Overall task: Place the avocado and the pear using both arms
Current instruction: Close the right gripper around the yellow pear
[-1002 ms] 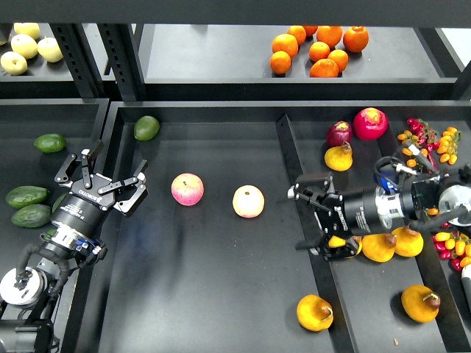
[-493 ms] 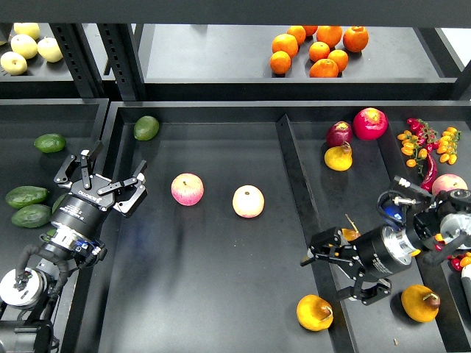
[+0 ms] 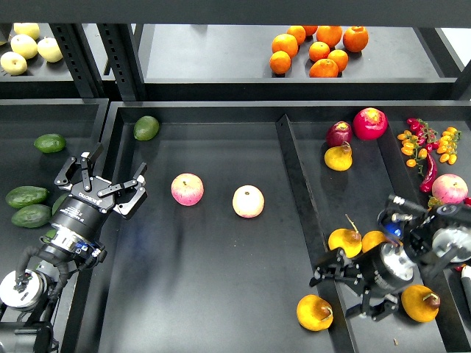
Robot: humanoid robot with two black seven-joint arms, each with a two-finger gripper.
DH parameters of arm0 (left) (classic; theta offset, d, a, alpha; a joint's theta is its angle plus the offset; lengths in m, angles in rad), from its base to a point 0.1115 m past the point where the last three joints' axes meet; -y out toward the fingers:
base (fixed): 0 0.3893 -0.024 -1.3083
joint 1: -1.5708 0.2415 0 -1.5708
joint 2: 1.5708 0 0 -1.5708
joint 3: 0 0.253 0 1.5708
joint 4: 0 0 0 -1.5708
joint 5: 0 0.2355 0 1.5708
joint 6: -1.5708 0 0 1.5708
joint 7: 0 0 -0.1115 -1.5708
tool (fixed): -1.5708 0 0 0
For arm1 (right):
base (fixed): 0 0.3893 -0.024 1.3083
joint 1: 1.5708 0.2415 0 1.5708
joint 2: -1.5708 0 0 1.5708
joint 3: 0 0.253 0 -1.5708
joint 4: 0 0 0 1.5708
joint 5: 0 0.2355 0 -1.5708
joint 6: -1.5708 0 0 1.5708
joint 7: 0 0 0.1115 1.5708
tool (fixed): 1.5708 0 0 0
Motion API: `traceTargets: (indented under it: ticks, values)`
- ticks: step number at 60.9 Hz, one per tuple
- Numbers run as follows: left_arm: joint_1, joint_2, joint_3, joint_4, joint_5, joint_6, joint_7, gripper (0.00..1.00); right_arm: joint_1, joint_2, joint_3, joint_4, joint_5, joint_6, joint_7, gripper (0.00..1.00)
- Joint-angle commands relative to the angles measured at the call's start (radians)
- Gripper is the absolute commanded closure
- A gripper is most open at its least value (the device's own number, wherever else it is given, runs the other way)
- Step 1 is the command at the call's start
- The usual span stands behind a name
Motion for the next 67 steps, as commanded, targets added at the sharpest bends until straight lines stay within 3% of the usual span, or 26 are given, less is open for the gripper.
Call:
traceTargets:
  ticks: [1,10,43,67]
  values:
    - [0.000,0.000,0.001,-0.001,-0.001,0.000,0.000,0.01,-0.021,0.006,-0.005,-0.023,-0.002,0.000,0.000,0.05]
    - [0.000,0.000,-0.001,-0.001,-0.001,0.000,0.000,0.01,-0.043,0.009,-0.002,-0.055,-0.002,0.000,0.000,0.11]
    - [0.001,0.000,-0.001,-0.001,-0.001,0.000,0.000,0.01,-0.092,0.087,0.011,-0.152,-0.042,0.000,0.000,0.11]
    - [0.008,0.000,-0.001,-0.001,-0.001,0.000,0.000,0.01,-0.120,0.130,0.015,-0.233,-0.042,0.000,0.000,0.29]
